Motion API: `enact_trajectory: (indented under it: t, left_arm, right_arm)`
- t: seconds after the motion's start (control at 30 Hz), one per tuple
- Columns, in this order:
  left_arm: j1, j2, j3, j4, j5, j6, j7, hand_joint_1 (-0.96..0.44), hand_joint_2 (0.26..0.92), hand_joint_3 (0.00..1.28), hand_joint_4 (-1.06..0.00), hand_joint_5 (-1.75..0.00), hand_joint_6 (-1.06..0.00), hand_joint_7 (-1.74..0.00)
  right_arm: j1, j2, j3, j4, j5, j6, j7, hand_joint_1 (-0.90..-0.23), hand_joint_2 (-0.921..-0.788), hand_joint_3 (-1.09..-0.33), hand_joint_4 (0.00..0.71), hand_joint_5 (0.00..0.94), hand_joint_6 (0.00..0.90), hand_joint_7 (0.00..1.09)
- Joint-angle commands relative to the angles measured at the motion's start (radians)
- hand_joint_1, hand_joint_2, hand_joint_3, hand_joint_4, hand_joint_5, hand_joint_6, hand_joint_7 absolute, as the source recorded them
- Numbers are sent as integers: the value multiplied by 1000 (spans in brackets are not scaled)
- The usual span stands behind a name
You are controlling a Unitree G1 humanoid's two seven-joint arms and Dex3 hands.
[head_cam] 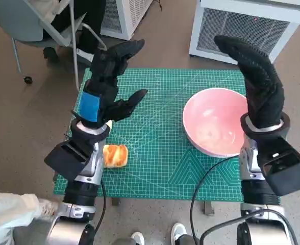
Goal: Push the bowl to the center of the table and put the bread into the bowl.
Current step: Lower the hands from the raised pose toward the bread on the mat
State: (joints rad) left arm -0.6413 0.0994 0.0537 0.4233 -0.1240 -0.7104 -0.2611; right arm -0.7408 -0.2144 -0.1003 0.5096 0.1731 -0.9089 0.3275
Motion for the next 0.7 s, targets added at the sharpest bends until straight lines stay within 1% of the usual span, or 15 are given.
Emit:
enact_trajectory:
  t: [0.03,0.2,0.27,0.33,0.37,0.4,0.47,0.57,0.6,0.7]
  left_arm:
    - [14,-4,0,-8,-9,5,-3,-390,921,267,-243,-441,-90,-863]
    - [19,-4,0,-16,-8,9,-1,-394,921,267,-243,-441,-91,-857]
    - [22,-3,0,-19,-4,10,2,-396,921,267,-242,-440,-92,-856]
    - [25,-3,0,-23,-1,12,4,-398,921,266,-240,-438,-92,-854]
    - [29,-3,0,-27,1,12,5,-402,921,265,-237,-430,-93,-847]
    - [33,-1,0,-29,0,12,4,-404,921,265,-238,-429,-94,-847]
    - [38,2,1,-32,1,12,3,-406,921,264,-238,-426,-95,-844]
    - [41,5,4,-33,1,13,2,-407,921,264,-238,-421,-96,-842]
    - [42,7,6,-33,1,14,2,-408,921,264,-238,-420,-97,-841]
    - [46,12,7,-36,2,14,3,-407,921,264,-237,-414,-98,-839]
  right_arm:
    - [31,8,3,-2,0,6,3,-539,-921,-747,259,1,241,189]
    - [38,-1,-4,-1,5,5,5,-539,-921,-747,259,1,241,188]
    - [43,-12,-13,3,11,2,7,-538,-921,-747,258,1,241,188]
    - [51,-33,-30,11,18,-7,11,-537,-921,-748,257,0,241,187]
    - [54,-54,-54,31,14,-22,0,-531,-921,-753,253,0,239,187]
    - [53,-80,-87,76,2,-42,-24,-521,-921,-767,230,0,221,179]
    - [49,-113,-136,149,-12,-70,-61,-529,-921,-775,227,23,221,186]
    - [47,-138,-182,223,-27,-88,-110,-540,-921,-776,233,35,221,191]
    - [48,-149,-199,255,-38,-84,-139,-541,-921,-776,235,36,221,192]
    - [47,-178,-230,341,-56,-76,-197,-545,-921,-774,243,39,220,193]
